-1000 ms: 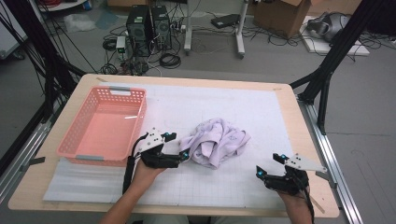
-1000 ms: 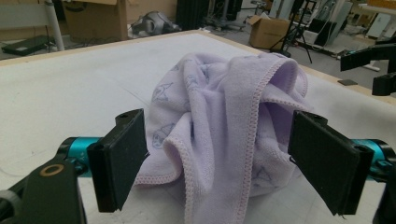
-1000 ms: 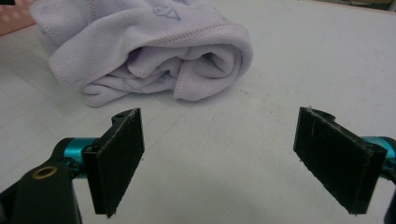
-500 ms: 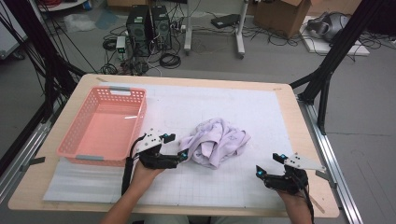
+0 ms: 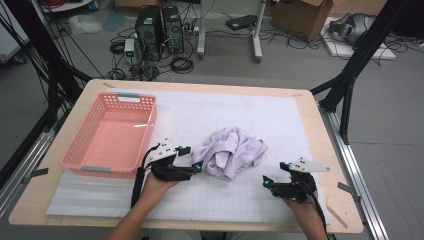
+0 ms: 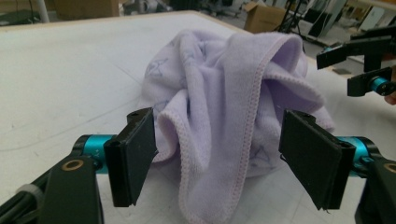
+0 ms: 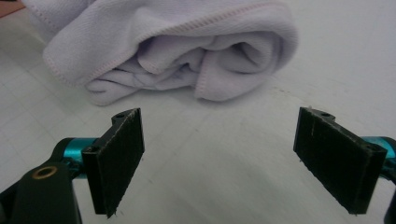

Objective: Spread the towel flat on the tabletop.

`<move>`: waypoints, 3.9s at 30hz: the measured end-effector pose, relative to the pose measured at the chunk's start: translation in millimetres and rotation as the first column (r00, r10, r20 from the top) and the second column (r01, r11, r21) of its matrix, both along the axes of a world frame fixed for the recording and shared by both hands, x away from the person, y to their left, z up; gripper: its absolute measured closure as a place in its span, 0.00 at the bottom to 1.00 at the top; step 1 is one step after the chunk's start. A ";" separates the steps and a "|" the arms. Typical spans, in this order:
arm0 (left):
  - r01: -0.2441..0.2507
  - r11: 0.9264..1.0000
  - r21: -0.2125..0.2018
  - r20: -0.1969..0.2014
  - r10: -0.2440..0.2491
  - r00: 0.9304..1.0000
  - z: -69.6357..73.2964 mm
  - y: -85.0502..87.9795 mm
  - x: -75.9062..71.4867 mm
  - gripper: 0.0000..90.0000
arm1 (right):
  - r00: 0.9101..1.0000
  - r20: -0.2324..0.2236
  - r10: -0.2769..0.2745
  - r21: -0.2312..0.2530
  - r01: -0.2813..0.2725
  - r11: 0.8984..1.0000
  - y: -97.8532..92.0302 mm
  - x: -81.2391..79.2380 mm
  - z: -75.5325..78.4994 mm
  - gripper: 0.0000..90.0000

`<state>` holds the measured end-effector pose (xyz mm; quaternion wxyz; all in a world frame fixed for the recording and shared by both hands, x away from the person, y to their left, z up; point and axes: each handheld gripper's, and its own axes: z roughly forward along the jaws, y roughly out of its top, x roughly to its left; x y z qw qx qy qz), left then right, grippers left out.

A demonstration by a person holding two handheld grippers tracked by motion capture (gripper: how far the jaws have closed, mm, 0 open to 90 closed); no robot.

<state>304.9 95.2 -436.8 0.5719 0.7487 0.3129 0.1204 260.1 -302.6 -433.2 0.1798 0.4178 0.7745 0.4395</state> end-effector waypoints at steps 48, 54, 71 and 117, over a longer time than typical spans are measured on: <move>-0.090 0.989 0.113 0.022 0.089 0.996 -4.3 5.0 4.4 0.93 | 0.999 0.035 -0.004 -0.053 0.006 0.999 -49.4 -68.0 30.6 0.65; -0.086 0.991 0.104 0.023 0.084 0.996 -4.7 4.5 4.9 0.93 | 0.995 0.080 -0.055 -0.061 0.060 0.996 -43.8 -26.3 44.5 0.61; -0.072 0.993 0.090 0.023 0.071 0.997 -5.1 5.1 5.2 0.93 | 0.974 -0.207 0.088 -0.012 -0.093 0.996 6.4 93.7 -1.5 0.57; -0.079 0.988 0.133 -0.029 0.083 0.996 -10.4 2.7 8.8 0.81 | 0.755 -0.170 0.634 -0.136 -0.655 0.743 70.4 -28.7 27.6 0.92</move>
